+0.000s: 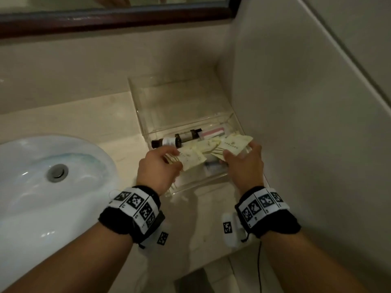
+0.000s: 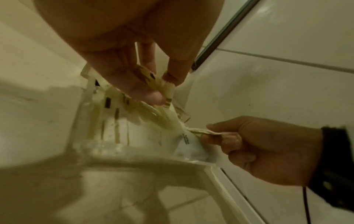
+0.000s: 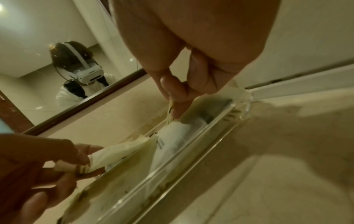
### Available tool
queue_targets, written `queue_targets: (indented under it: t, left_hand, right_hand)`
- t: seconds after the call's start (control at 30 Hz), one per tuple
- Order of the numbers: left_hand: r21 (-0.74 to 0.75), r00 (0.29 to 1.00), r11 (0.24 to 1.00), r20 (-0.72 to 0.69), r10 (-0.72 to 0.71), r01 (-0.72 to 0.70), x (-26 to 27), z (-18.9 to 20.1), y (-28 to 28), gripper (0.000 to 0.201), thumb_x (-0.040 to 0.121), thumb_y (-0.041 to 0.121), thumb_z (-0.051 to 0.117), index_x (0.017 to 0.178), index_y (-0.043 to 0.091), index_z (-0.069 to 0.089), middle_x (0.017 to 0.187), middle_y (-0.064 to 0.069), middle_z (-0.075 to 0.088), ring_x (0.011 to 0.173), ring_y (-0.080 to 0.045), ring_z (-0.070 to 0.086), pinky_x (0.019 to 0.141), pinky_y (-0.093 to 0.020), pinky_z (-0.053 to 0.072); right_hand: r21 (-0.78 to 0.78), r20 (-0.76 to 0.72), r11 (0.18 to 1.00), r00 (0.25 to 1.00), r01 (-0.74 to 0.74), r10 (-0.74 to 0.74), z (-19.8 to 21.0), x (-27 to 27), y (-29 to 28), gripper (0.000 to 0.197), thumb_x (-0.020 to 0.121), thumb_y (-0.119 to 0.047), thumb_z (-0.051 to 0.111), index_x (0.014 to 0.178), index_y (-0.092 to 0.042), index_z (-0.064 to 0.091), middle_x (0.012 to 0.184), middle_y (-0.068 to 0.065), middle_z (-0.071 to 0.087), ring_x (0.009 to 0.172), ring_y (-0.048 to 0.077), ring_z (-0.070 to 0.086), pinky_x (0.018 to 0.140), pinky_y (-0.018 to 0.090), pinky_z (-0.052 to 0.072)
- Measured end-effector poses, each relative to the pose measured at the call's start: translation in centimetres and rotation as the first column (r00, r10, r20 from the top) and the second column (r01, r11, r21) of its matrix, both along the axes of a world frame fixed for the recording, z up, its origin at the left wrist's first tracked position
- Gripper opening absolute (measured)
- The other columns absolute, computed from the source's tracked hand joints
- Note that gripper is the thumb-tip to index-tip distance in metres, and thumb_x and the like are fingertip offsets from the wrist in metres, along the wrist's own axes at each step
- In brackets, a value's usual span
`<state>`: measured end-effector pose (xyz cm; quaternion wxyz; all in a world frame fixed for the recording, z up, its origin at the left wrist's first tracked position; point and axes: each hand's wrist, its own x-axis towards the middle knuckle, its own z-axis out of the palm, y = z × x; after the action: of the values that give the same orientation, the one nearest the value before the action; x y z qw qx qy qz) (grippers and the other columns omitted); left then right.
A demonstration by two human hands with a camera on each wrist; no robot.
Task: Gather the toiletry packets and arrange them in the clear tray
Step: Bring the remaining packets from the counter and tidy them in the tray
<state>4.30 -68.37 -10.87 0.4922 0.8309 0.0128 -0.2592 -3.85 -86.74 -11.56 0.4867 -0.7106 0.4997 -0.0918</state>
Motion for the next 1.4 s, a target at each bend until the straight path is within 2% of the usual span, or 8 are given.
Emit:
queue_targets:
  t: [0.17,0.4,0.53,0.67,0.8,0.97,1.23,1.4]
  left_hand:
    - [0.166,0.982,0.978,0.119,-0.146,0.125,0.4,0.1,0.0,0.025,0.080,0.024,0.072,0.102,0.036,0.073,0.097,-0.003,0.073,0.091,-0.029,0.069,0.086,-0.041,0.057]
    - [0.273,0.942,0.937,0.193,-0.276,0.219,0.7,-0.3,0.5,0.021,0.088,0.021,0.069,0.105,0.031,0.075,0.102,-0.003,0.074,0.098,-0.028,0.067,0.088,-0.034,0.054]
    - [0.263,0.931,0.923,0.160,-0.329,0.281,0.7,-0.3,0.9,0.021,0.087,0.018,0.069,0.101,0.032,0.076,0.085,0.004,0.064,0.090,-0.023,0.067,0.083,-0.030,0.054]
    - [0.365,0.899,0.866,0.143,-0.414,0.341,0.8,-0.5,1.2,0.022,0.082,0.022,0.069,0.096,0.038,0.072,0.098,0.001,0.072,0.094,-0.026,0.066,0.082,-0.036,0.056]
    - [0.434,0.894,0.837,0.136,-0.428,0.334,0.7,-0.7,1.2,0.020,0.075,0.032,0.072,0.093,0.040,0.071,0.100,0.000,0.072,0.092,-0.026,0.066,0.078,-0.036,0.056]
    - [0.457,0.884,0.832,0.176,-0.433,0.316,0.7,-0.7,1.2,0.014,0.073,0.044,0.077,0.081,0.035,0.068,0.097,0.005,0.068,0.086,-0.021,0.063,0.067,-0.029,0.046]
    - [0.141,0.981,0.986,0.163,-0.107,0.084,0.4,-0.6,0.5,0.010,0.075,0.033,0.080,0.076,0.026,0.073,0.063,0.008,0.064,0.064,-0.014,0.063,0.064,-0.028,0.053]
    - [-0.222,0.981,0.966,-0.166,0.096,-0.132,-0.2,-0.3,-0.8,0.004,0.085,0.014,0.073,0.082,0.012,0.074,0.074,-0.008,0.074,0.067,-0.022,0.073,0.067,-0.034,0.063]
  right_hand:
    - [0.018,-0.030,1.000,0.999,0.013,-0.012,-0.5,0.5,0.0,0.059,0.085,-0.033,0.062,0.137,-0.024,0.035,0.110,0.011,0.068,0.084,0.032,0.073,0.070,0.049,0.062]
    - [-0.206,-0.186,0.971,0.979,-0.120,0.081,-0.1,0.0,0.1,0.069,0.092,-0.032,0.062,0.151,-0.019,0.029,0.124,0.020,0.063,0.115,0.038,0.058,0.093,0.036,0.046]
    - [-0.245,-0.204,0.960,0.975,-0.137,0.087,-0.3,-0.1,-0.5,0.040,0.091,-0.025,0.059,0.131,-0.027,0.056,0.107,0.012,0.072,0.107,0.034,0.061,0.092,0.031,0.044]
    - [-0.229,-0.221,0.958,0.968,-0.171,0.120,-0.3,-0.2,-0.6,0.016,0.083,-0.025,0.066,0.097,-0.022,0.074,0.088,0.001,0.076,0.098,0.027,0.065,0.090,0.029,0.049]
    - [-0.199,-0.242,0.951,0.952,-0.238,0.187,0.0,-0.5,-0.3,0.011,0.079,-0.027,0.073,0.086,-0.021,0.079,0.080,-0.006,0.075,0.076,0.000,0.059,0.064,0.004,0.037]
    - [-0.202,-0.254,0.903,0.911,-0.380,0.326,0.3,-0.4,0.5,0.020,0.078,-0.037,0.075,0.072,-0.019,0.080,0.070,-0.005,0.075,0.082,0.014,0.071,0.080,0.027,0.056]
    - [-0.383,-0.102,0.863,0.943,-0.330,0.316,0.3,0.6,-0.1,0.017,0.076,-0.032,0.075,0.088,-0.019,0.078,0.072,-0.006,0.071,0.070,0.011,0.068,0.076,0.031,0.058]
    - [-0.355,-0.096,0.832,0.902,-0.426,0.421,-0.3,1.3,-0.4,0.024,0.078,-0.027,0.075,0.100,-0.018,0.075,0.083,-0.002,0.071,0.077,0.016,0.068,0.083,0.036,0.057]
